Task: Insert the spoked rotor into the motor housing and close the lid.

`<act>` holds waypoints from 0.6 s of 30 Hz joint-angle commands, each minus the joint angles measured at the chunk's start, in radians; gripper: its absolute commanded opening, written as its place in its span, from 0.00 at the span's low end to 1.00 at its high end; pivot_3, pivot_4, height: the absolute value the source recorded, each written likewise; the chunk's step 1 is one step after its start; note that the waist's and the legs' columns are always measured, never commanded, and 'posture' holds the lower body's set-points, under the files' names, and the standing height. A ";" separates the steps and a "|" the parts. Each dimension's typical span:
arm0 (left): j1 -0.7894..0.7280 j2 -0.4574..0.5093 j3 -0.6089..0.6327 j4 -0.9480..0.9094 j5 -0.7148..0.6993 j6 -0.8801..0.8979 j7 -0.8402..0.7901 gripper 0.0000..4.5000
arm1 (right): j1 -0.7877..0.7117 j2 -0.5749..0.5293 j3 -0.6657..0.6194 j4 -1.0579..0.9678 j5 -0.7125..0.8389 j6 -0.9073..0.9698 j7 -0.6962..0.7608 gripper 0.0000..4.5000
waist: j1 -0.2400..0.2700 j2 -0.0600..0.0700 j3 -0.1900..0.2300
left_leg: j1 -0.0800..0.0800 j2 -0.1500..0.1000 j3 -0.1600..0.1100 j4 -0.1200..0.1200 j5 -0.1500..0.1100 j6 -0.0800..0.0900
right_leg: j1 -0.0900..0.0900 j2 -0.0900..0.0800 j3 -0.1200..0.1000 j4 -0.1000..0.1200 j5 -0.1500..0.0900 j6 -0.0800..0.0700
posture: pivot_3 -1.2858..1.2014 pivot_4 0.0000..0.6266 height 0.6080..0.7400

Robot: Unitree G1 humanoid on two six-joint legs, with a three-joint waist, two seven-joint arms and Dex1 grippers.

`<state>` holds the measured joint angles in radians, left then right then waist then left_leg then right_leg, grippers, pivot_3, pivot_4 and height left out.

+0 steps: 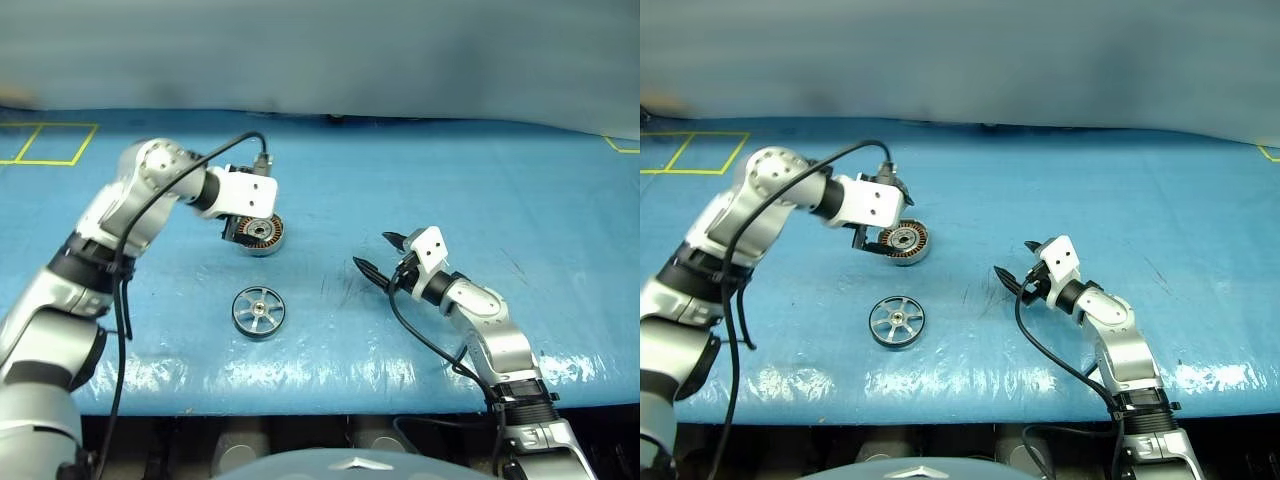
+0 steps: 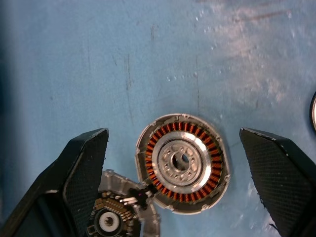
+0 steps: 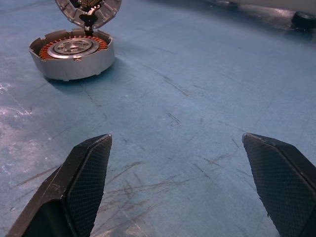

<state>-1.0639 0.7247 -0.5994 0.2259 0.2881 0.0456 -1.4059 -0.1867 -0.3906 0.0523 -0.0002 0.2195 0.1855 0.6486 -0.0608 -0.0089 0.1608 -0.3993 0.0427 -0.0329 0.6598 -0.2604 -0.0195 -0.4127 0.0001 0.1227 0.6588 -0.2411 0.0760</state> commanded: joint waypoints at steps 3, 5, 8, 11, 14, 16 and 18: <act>-0.087 -0.076 -0.116 0.157 0.139 -0.114 -0.086 1.00 | -0.011 -0.042 -0.034 -0.047 0.006 0.013 0.009 0.99 | -0.010 0.001 0.001 | -0.001 0.001 0.000 0.000 -0.002 0.004 | -0.001 0.001 0.000 0.001 -0.001 -0.002 | 0.52 0.24 1.00; -0.090 -0.091 -0.128 0.189 0.162 -0.133 -0.099 1.00 | -0.002 -0.062 -0.043 -0.058 0.005 0.019 0.006 0.99 | -0.009 0.000 0.002 | -0.002 0.002 -0.001 0.000 -0.003 0.005 | -0.003 0.002 0.000 0.002 -0.001 -0.002 | 0.52 0.24 1.00; -0.084 -0.092 -0.133 0.226 0.200 -0.158 -0.090 1.00 | 0.009 -0.075 -0.056 -0.070 0.007 0.025 0.000 0.99 | -0.008 0.000 0.002 | -0.002 0.002 -0.001 0.000 -0.003 0.005 | -0.003 0.002 0.000 0.002 -0.001 -0.002 | 0.52 0.24 1.00; -0.074 -0.091 -0.126 0.252 0.225 -0.171 -0.085 1.00 | 0.018 -0.075 -0.054 -0.083 0.009 0.033 -0.003 0.99 | -0.006 0.000 0.002 | -0.003 0.001 -0.001 0.001 -0.003 0.006 | -0.003 0.001 0.000 0.002 -0.001 -0.002 | 0.52 0.24 1.00; -0.058 -0.085 -0.121 0.260 0.245 -0.168 -0.088 1.00 | 0.020 -0.071 -0.045 -0.090 0.004 0.043 -0.004 0.99 | -0.004 0.000 0.002 | -0.003 0.001 -0.001 0.002 -0.003 0.006 | -0.002 0.001 0.000 0.002 -0.001 -0.002 | 0.52 0.24 1.00; -0.043 -0.077 -0.123 0.257 0.250 -0.169 -0.101 1.00 | 0.016 -0.071 -0.043 -0.090 0.003 0.046 -0.004 0.99 | -0.004 0.000 0.002 | -0.003 0.001 -0.001 0.003 -0.003 0.006 | -0.002 0.001 0.000 0.002 -0.001 -0.001 | 0.52 0.24 1.00; -0.026 -0.072 -0.125 0.255 0.259 -0.170 -0.109 1.00 | 0.011 -0.074 -0.043 -0.088 0.003 0.048 -0.002 0.99 | -0.005 0.000 0.002 | -0.003 0.001 -0.001 0.003 -0.003 0.006 | -0.002 0.001 0.000 0.003 -0.001 -0.001 | 0.52 0.24 1.00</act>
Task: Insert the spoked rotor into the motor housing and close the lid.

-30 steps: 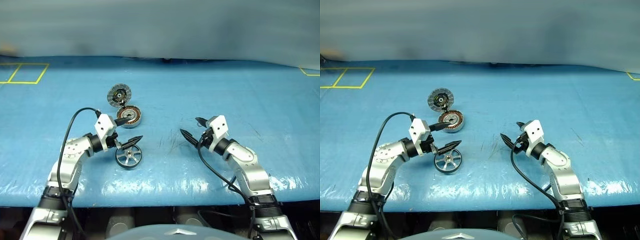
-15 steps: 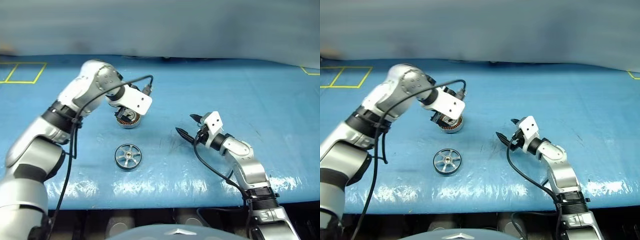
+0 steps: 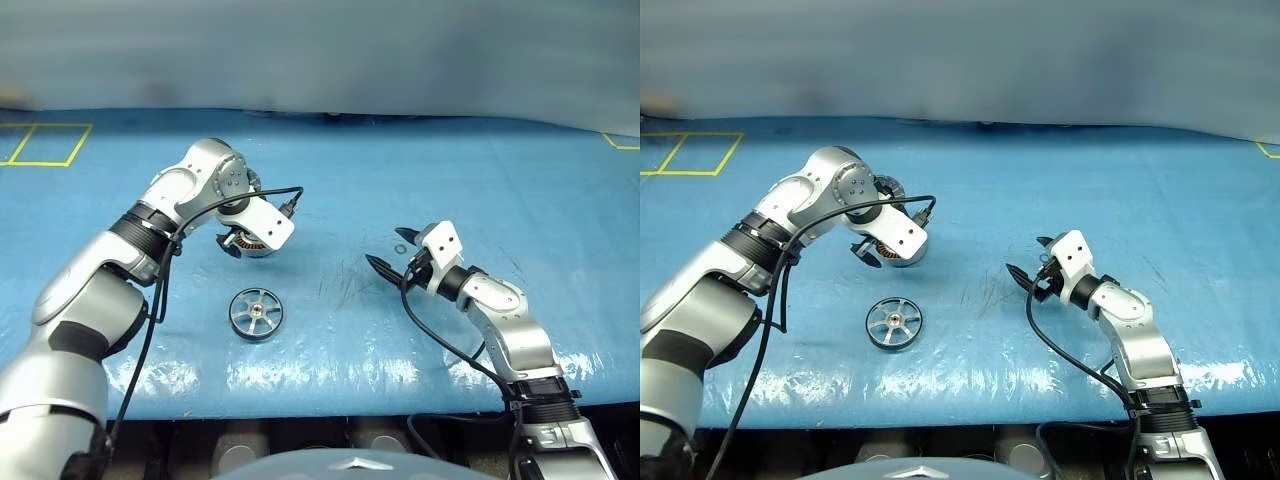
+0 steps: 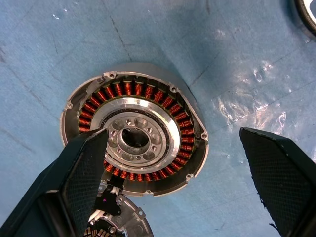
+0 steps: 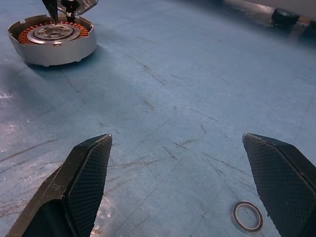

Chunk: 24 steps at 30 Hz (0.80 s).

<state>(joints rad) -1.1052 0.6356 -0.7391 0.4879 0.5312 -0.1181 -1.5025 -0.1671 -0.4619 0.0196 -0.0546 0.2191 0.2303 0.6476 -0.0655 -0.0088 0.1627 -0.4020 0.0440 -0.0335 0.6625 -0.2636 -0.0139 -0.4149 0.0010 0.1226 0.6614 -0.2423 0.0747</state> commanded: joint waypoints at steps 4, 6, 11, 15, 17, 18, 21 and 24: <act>0.045 0.012 0.016 0.004 0.035 0.001 -0.003 1.00 | -0.017 -0.005 -0.006 -0.029 0.001 0.006 0.002 0.99 | 0.001 0.000 0.000 | 0.000 0.000 0.000 0.000 0.000 0.000 | 0.000 0.000 0.000 0.000 0.000 0.000 | 0.52 0.24 1.00; 0.057 0.008 0.014 0.010 0.041 0.003 0.002 1.00 | -0.021 -0.004 -0.003 -0.028 0.000 0.007 0.006 0.99 | 0.002 0.000 0.000 | 0.001 0.000 0.000 0.001 0.000 0.000 | 0.001 0.000 0.000 0.001 0.000 0.000 | 0.52 0.24 1.00; 0.060 -0.007 0.032 0.039 0.059 0.013 0.036 1.00 | -0.025 -0.005 0.003 -0.030 -0.004 0.012 0.011 0.99 | 0.003 0.000 0.000 | 0.004 0.000 0.000 0.002 0.000 0.000 | 0.004 0.000 0.000 0.002 0.000 0.000 | 0.52 0.24 1.00; 0.046 -0.009 0.059 0.046 0.049 0.019 0.046 1.00 | -0.024 -0.009 0.000 -0.028 -0.003 0.013 0.015 0.99 | 0.001 0.000 0.000 | 0.003 0.000 0.000 0.003 0.000 0.000 | 0.003 0.000 0.000 0.003 0.000 0.000 | 0.52 0.24 1.00; 0.038 -0.011 0.065 0.051 0.048 0.024 0.053 1.00 | -0.025 -0.010 0.000 -0.025 -0.004 0.013 0.016 0.99 | 0.000 0.000 0.000 | 0.003 0.000 0.000 0.002 0.000 0.000 | 0.003 0.000 0.000 0.003 0.000 0.000 | 0.52 0.24 1.00; 0.035 -0.014 0.067 0.054 0.047 0.025 0.057 1.00 | -0.026 -0.009 0.002 -0.024 -0.005 0.012 0.016 0.99 | 0.000 0.000 0.000 | 0.002 0.000 0.000 0.002 0.000 0.000 | 0.002 0.000 0.000 0.002 0.000 0.000 | 0.52 0.24 1.00; 0.037 -0.021 0.067 0.059 0.049 0.025 0.061 1.00 | -0.027 -0.005 0.006 -0.024 -0.006 0.010 0.016 0.99 | 0.002 0.000 0.000 | 0.002 0.000 0.000 0.002 0.000 0.000 | 0.002 0.000 0.000 0.002 0.000 0.000 | 0.52 0.24 1.00; 0.069 -0.037 0.053 0.072 0.049 0.027 0.048 0.96 | -0.034 -0.001 0.008 -0.020 -0.006 0.009 0.015 1.00 | 0.002 0.000 0.000 | 0.002 0.000 0.000 0.002 0.000 0.000 | 0.002 0.000 0.000 0.002 0.000 0.000 | 0.52 0.24 1.00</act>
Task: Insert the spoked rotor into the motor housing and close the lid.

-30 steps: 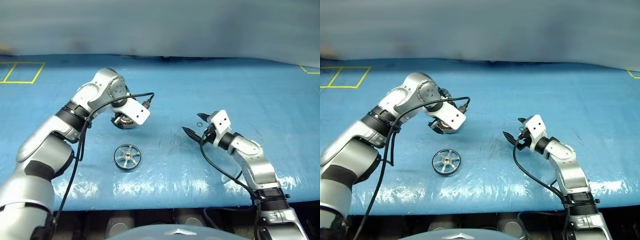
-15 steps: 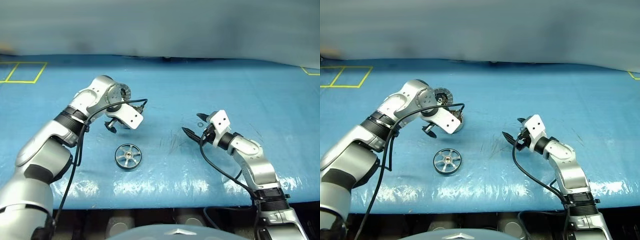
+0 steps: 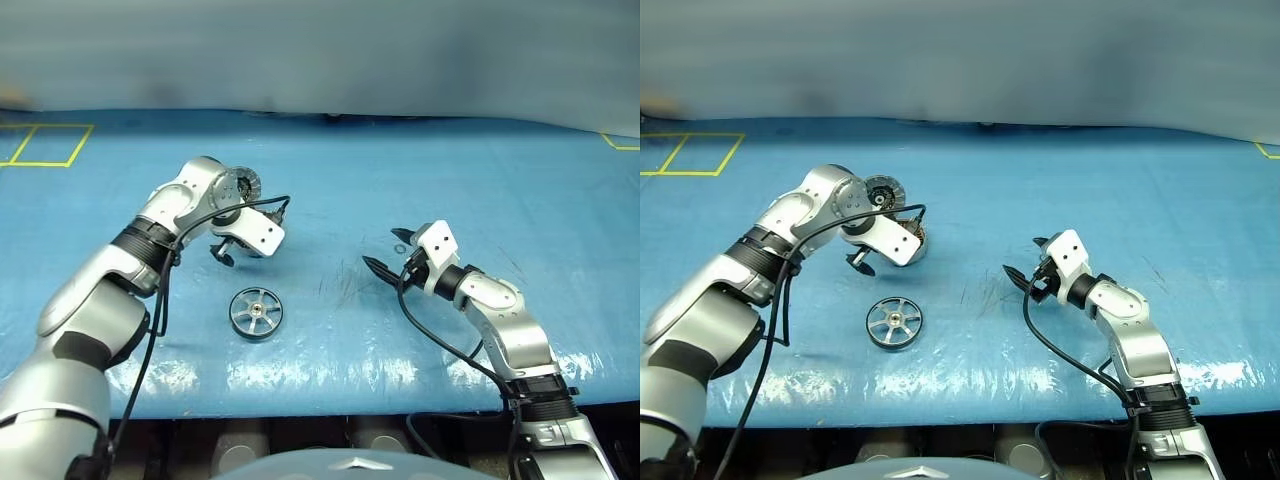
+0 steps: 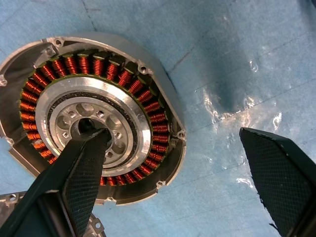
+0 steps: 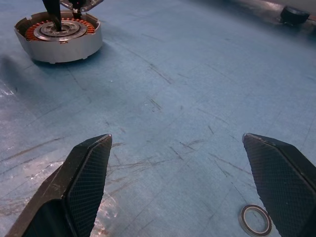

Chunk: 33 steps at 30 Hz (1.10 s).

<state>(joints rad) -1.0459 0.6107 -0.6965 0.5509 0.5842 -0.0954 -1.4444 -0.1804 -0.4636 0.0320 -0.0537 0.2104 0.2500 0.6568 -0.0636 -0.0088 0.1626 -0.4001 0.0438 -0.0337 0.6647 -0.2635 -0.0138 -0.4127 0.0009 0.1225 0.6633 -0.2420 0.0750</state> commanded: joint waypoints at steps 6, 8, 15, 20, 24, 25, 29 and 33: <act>0.063 -0.015 -0.018 0.016 0.039 -0.029 0.022 0.57 | -0.020 0.001 -0.015 -0.020 0.000 -0.019 -0.004 1.00 | -0.004 0.001 -0.001 | 0.002 0.000 0.000 0.000 0.000 0.000 | 0.002 0.000 0.000 0.000 0.000 0.000 | 0.52 0.24 1.00; 0.070 -0.012 -0.023 0.018 0.049 -0.038 0.015 0.51 | -0.018 0.002 -0.018 -0.021 -0.001 -0.020 -0.007 1.00 | -0.003 0.003 -0.002 | 0.004 0.000 0.000 0.000 0.000 0.000 | 0.003 0.000 0.000 0.001 0.000 0.000 | 0.52 0.24 1.00; 0.074 -0.028 -0.004 0.037 0.058 -0.061 0.057 0.46 | 0.006 0.003 -0.033 -0.033 0.002 -0.027 -0.025 1.00 | -0.005 0.005 -0.004 | 0.007 0.000 0.000 0.001 0.000 0.000 | 0.005 0.001 0.001 0.004 0.000 0.000 | 0.52 0.24 1.00; 0.053 -0.067 0.016 -0.003 0.021 -0.081 0.041 0.46 | 0.016 0.003 -0.038 -0.037 0.005 -0.028 -0.033 1.00 | 0.002 0.005 -0.004 | 0.007 0.000 0.000 0.002 0.001 0.001 | 0.005 0.000 0.001 0.005 0.000 0.001 | 0.52 0.24 1.00; 0.027 -0.127 0.012 -0.043 0.003 -0.116 0.026 0.46 | 0.033 0.011 -0.048 -0.049 0.009 -0.029 -0.046 1.00 | 0.018 0.005 -0.004 | 0.006 -0.001 0.000 0.002 0.001 0.001 | 0.005 -0.001 0.001 0.003 0.001 0.001 | 0.52 0.24 1.00; 0.026 -0.144 0.008 -0.051 -0.002 -0.125 0.017 0.46 | 0.041 0.015 -0.053 -0.056 0.012 -0.030 -0.053 1.00 | 0.023 0.005 -0.004 | 0.005 -0.002 0.000 0.002 0.001 0.001 | 0.005 -0.001 0.000 0.003 0.001 0.001 | 0.52 0.24 1.00; 0.018 -0.183 0.004 -0.053 -0.003 -0.151 0.003 0.46 | 0.077 0.024 -0.067 -0.083 0.015 -0.031 -0.075 1.00 | 0.031 0.005 -0.004 | 0.003 -0.002 0.000 0.002 0.001 0.001 | 0.005 -0.002 0.000 0.001 0.001 0.002 | 0.52 0.24 1.00; 0.015 -0.218 -0.011 -0.062 -0.006 -0.192 -0.012 0.46 | 0.126 0.027 -0.089 -0.116 0.013 -0.030 -0.096 1.00 | 0.029 0.005 -0.004 | 0.003 -0.002 0.000 0.002 0.001 0.001 | 0.005 -0.002 0.001 0.000 0.001 0.002 | 0.52 0.24 1.00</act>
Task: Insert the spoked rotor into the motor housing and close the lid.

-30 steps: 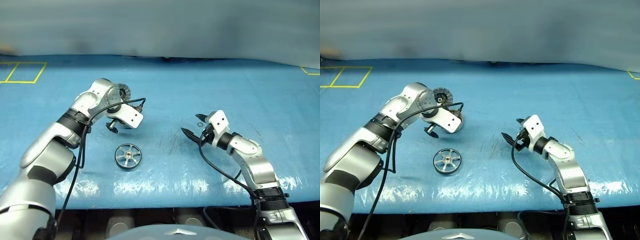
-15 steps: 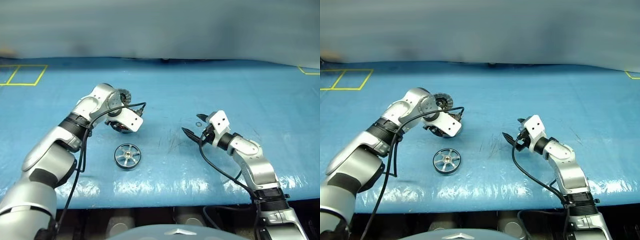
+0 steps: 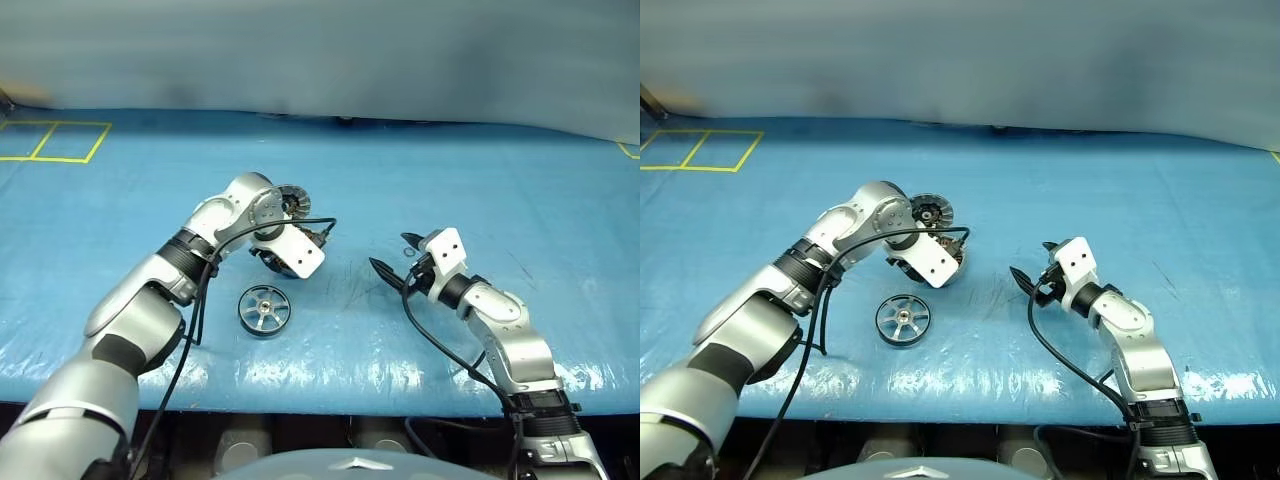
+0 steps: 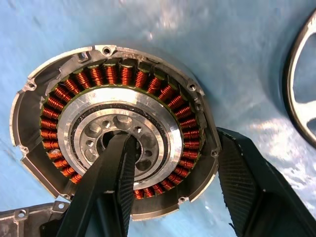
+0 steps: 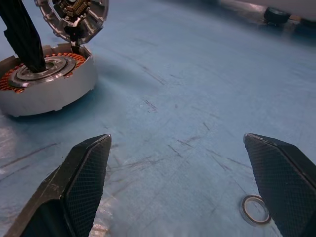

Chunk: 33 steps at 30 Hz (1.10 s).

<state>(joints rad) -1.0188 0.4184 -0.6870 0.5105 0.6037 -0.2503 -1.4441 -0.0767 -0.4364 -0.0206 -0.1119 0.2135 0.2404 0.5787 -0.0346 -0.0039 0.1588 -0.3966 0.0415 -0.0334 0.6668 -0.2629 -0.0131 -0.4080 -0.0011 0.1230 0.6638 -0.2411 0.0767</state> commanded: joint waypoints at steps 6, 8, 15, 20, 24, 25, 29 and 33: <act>-0.030 -0.100 -0.038 0.017 -0.026 -0.084 0.013 0.46 | 0.076 -0.002 -0.054 -0.092 0.008 -0.014 -0.037 1.00 | 0.001 0.000 0.000 | 0.000 0.000 0.000 0.000 0.000 0.000 | 0.000 0.000 0.000 0.000 0.000 0.000 | 0.52 0.24 1.00; -0.030 -0.121 -0.044 0.016 -0.031 -0.090 0.008 0.46 | 0.094 -0.005 -0.055 -0.102 0.006 -0.010 -0.040 1.00 | 0.001 0.000 0.000 | 0.000 0.000 0.000 0.000 0.000 0.000 | 0.000 0.000 0.000 0.000 0.000 0.000 | 0.52 0.24 1.00; -0.029 -0.169 -0.056 0.040 -0.032 -0.104 0.012 0.46 | 0.126 -0.001 -0.062 -0.118 0.006 -0.010 -0.055 1.00 | -0.001 0.000 0.000 | 0.000 0.000 0.000 0.000 0.000 0.000 | 0.001 0.000 0.000 0.000 0.000 0.000 | 0.52 0.24 1.00; -0.018 -0.194 -0.055 0.044 -0.040 -0.094 0.026 0.46 | 0.127 0.006 -0.053 -0.117 0.005 -0.014 -0.064 1.00 | 0.001 0.000 0.000 | 0.000 -0.001 0.000 0.001 0.000 0.000 | 0.001 0.000 0.000 0.000 0.000 0.000 | 0.52 0.24 1.00; -0.017 -0.199 -0.044 0.060 -0.041 -0.098 0.059 0.62 | 0.120 0.012 -0.047 -0.109 0.002 -0.020 -0.066 1.00 | 0.001 0.000 0.000 | 0.000 -0.001 0.000 0.001 0.000 0.000 | 0.001 0.000 0.000 0.000 0.000 0.001 | 0.52 0.24 1.00; -0.017 -0.197 -0.044 0.064 -0.043 -0.103 0.062 0.67 | 0.119 0.013 -0.046 -0.108 0.000 -0.021 -0.066 1.00 | 0.000 0.000 0.000 | 0.000 -0.001 0.000 0.001 0.000 0.000 | 0.001 0.000 0.000 0.000 0.000 0.001 | 0.52 0.24 1.00; -0.008 -0.183 -0.040 0.062 -0.040 -0.113 0.109 0.95 | 0.113 0.017 -0.041 -0.098 -0.003 -0.026 -0.065 1.00 | -0.002 -0.001 0.000 | 0.000 0.000 0.000 0.000 0.000 0.000 | 0.000 0.000 0.000 0.000 0.000 0.001 | 0.52 0.24 1.00; 0.015 -0.155 -0.024 0.002 -0.078 -0.091 0.088 0.95 | 0.105 0.022 -0.038 -0.088 -0.002 -0.028 -0.060 1.00 | -0.005 -0.001 0.000 | 0.000 0.000 0.000 0.000 0.000 0.000 | 0.000 0.000 0.000 0.000 0.000 0.000 | 0.52 0.24 1.00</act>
<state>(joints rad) -1.0097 0.2552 -0.7298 0.5532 0.5497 -0.3501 -1.3510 0.0412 -0.4196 -0.0530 -0.1903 0.2074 0.2381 0.5185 -0.0396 -0.0044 0.1591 -0.3962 0.0414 -0.0336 0.6670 -0.2629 -0.0130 -0.4076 -0.0007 0.1233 0.6638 -0.2411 0.0772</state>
